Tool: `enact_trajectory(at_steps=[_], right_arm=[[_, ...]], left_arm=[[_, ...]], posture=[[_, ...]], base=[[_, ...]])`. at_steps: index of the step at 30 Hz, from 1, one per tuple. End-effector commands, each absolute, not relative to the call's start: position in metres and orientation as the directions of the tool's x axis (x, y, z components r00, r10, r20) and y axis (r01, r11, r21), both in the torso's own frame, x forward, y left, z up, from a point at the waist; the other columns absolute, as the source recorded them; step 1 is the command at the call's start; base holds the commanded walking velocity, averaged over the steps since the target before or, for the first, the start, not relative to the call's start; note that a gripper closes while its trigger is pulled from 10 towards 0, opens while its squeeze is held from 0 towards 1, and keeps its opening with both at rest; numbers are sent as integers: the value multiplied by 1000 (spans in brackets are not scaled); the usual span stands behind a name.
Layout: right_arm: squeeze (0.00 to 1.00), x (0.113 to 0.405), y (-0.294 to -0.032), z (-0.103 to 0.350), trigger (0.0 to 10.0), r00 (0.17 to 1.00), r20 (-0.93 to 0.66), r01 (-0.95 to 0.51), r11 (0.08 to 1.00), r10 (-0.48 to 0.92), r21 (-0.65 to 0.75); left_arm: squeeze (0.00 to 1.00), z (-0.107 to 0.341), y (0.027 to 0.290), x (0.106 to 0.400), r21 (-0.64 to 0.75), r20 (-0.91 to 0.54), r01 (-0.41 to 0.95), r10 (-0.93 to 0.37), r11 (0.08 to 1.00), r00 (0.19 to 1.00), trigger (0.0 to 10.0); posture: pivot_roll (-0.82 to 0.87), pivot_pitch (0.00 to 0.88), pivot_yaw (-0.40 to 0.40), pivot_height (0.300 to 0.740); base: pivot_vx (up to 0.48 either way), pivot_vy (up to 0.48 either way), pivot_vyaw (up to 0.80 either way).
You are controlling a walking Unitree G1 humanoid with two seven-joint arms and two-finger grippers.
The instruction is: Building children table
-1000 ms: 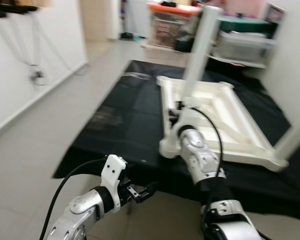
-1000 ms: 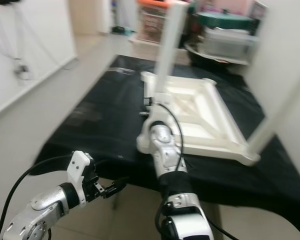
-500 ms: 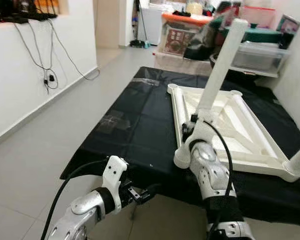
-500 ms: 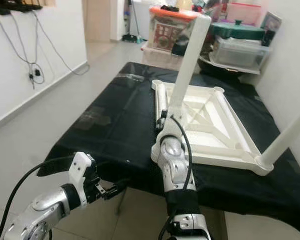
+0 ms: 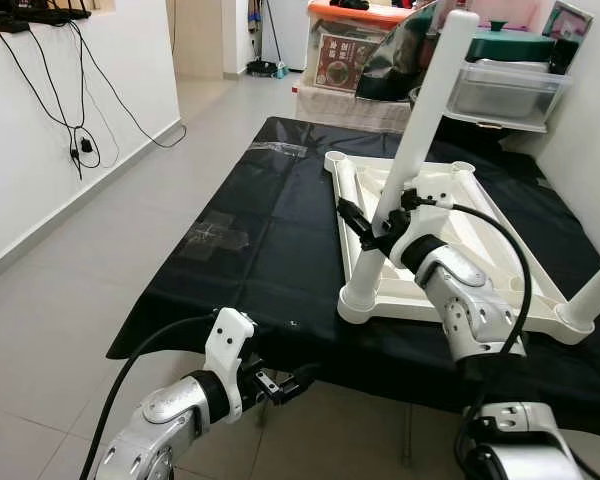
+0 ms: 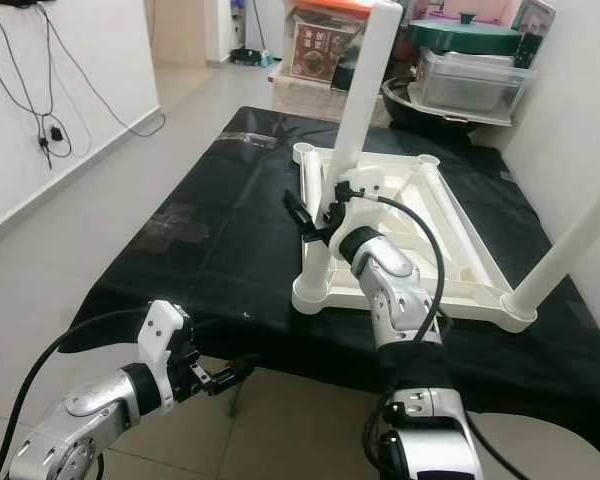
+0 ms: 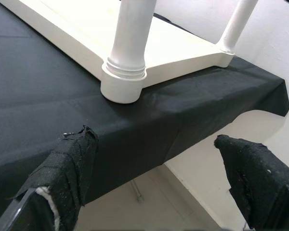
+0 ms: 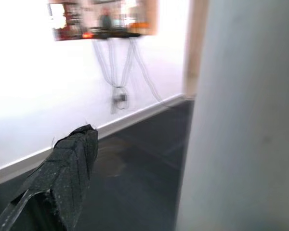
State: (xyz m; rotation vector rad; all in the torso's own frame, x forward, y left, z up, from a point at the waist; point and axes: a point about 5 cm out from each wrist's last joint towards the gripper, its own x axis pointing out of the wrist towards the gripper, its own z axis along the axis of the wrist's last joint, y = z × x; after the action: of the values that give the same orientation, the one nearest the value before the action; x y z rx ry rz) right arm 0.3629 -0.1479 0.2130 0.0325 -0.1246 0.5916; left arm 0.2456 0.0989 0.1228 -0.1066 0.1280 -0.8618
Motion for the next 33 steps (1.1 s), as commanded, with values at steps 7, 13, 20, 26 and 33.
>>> enact_trajectory(at_steps=[7,13,20,26,33], right_arm=[[0,364,-133,197,0,751,64,-656,754,657,-35],[0,384,-157,185,0,943,-64,-326,945,327,29],[0,366,-209,136,0,828,-358,488,870,-433,76],[0,334,-148,145,10000,917,-243,355,926,-317,132],[55,354,-136,178,10000,988,-89,144,971,-129,190]], left_arm=[[0,120,95,244,-145,-74,761,-774,633,629,10000],[0,120,95,242,-157,-71,760,-775,631,628,10000],[0,121,96,243,-151,-73,760,-774,632,629,10000],[0,120,95,239,-166,-79,765,-781,623,619,10000],[0,122,97,244,-150,-78,765,-779,626,622,10000]], posture=[[115,0,-112,740],[109,0,-110,740],[112,0,-111,740],[98,0,-92,740],[103,0,-101,740]], base=[[0,0,0],[0,0,0],[0,0,0],[0,0,0],[0,0,0]])
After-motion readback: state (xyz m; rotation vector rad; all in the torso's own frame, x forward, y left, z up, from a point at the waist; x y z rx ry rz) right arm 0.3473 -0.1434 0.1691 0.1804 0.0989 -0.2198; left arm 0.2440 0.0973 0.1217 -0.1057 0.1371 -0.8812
